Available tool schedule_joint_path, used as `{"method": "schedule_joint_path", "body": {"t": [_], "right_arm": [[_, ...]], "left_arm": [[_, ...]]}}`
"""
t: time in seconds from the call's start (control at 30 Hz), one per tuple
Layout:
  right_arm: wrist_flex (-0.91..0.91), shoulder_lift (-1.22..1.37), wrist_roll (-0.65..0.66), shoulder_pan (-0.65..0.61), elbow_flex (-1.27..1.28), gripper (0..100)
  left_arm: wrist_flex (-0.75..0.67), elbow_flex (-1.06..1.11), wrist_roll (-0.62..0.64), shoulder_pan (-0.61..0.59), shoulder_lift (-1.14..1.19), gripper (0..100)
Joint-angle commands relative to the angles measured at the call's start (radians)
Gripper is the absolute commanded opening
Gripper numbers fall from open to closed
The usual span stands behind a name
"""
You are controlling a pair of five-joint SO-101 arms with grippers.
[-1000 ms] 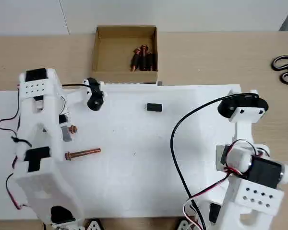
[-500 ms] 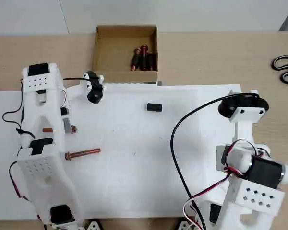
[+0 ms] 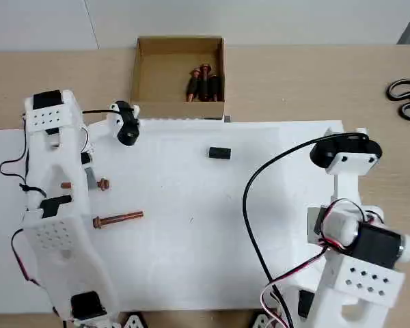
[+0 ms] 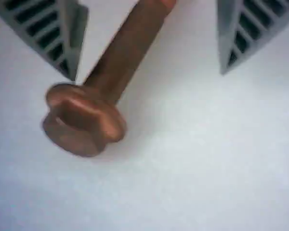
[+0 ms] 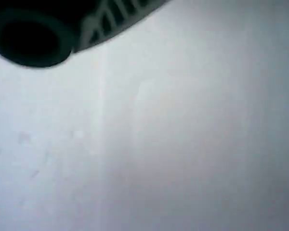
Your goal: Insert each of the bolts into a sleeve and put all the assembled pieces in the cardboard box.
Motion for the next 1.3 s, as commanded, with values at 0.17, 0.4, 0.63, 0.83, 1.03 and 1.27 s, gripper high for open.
{"method": "schedule_joint_path", "body": {"t": [0.17,0.4,0.63,0.83,1.03,1.27], "right_arm": [[-0.008,-0.015,-0.008,-0.004,-0.009,0.4],[-0.008,-0.015,-0.008,-0.004,-0.009,0.4],[-0.007,-0.015,-0.006,-0.004,-0.011,0.4],[-0.007,-0.015,-0.008,-0.005,-0.011,0.4],[0.004,-0.016,-0.008,-0.005,-0.015,0.4],[0.054,-0.016,-0.005,-0.005,-0.112,0.5]], "left_arm": [[0.021,0.058,-0.25,0.009,-0.003,17],[0.02,0.068,-0.25,0.011,0.021,15],[0.021,0.065,-0.238,0.028,0.091,3],[0.023,0.027,-0.153,0.051,0.009,1],[0.023,0.085,-0.147,0.069,-0.161,0],[0.023,0.154,-0.006,0.087,-0.373,0]]}}
